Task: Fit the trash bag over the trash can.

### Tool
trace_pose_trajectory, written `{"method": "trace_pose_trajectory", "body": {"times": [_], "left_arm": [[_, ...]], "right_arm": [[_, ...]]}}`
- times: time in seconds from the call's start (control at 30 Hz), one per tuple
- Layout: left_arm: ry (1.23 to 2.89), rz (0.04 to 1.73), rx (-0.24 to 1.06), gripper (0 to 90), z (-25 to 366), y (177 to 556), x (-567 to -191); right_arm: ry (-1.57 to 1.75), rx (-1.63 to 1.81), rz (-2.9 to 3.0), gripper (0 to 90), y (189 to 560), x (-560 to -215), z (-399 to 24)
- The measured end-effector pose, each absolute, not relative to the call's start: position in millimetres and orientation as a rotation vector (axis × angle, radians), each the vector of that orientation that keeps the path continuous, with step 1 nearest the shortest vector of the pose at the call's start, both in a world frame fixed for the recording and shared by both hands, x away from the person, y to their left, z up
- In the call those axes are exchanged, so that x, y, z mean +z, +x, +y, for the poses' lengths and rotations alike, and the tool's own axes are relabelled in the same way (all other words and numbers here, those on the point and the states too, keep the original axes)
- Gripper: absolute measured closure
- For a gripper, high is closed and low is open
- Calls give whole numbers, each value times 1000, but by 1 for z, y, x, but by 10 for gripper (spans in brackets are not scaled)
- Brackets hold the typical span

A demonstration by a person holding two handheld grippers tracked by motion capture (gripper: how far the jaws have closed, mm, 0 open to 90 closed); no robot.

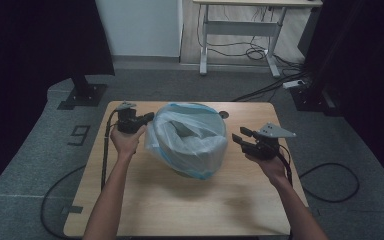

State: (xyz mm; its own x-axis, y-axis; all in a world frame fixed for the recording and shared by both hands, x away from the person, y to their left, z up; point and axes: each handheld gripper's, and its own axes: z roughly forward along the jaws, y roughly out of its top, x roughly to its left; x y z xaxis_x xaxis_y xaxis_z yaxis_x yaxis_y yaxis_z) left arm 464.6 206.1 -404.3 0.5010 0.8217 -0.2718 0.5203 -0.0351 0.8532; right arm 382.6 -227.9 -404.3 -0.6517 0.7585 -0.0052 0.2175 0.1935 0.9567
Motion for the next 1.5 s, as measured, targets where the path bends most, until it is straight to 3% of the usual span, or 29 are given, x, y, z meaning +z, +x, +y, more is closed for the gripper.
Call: {"method": "trace_pose_trajectory", "body": {"times": [0.83, 0.9, 0.93, 1.0, 1.13, 1.5], "left_arm": [[1712, 1150, 357, 897, 197, 485, -392], [1713, 1151, 358, 897, 198, 485, -392], [1712, 1152, 356, 897, 198, 485, -391], [1710, 1155, 356, 897, 200, 485, -391], [1704, 1157, 357, 897, 202, 486, -391], [1734, 1179, 342, 897, 198, 497, -404]], "right_arm": [[930, 1472, 2040, 504, 466, -395, -180], [942, 1469, 2047, 527, 468, -396, -179], [940, 1470, 2057, 637, 471, -398, -178], [938, 1473, 2066, 750, 473, -397, -178], [942, 1500, 2052, 873, 475, -394, -178], [1067, 1467, 2005, 884, 500, -406, -184]]}}
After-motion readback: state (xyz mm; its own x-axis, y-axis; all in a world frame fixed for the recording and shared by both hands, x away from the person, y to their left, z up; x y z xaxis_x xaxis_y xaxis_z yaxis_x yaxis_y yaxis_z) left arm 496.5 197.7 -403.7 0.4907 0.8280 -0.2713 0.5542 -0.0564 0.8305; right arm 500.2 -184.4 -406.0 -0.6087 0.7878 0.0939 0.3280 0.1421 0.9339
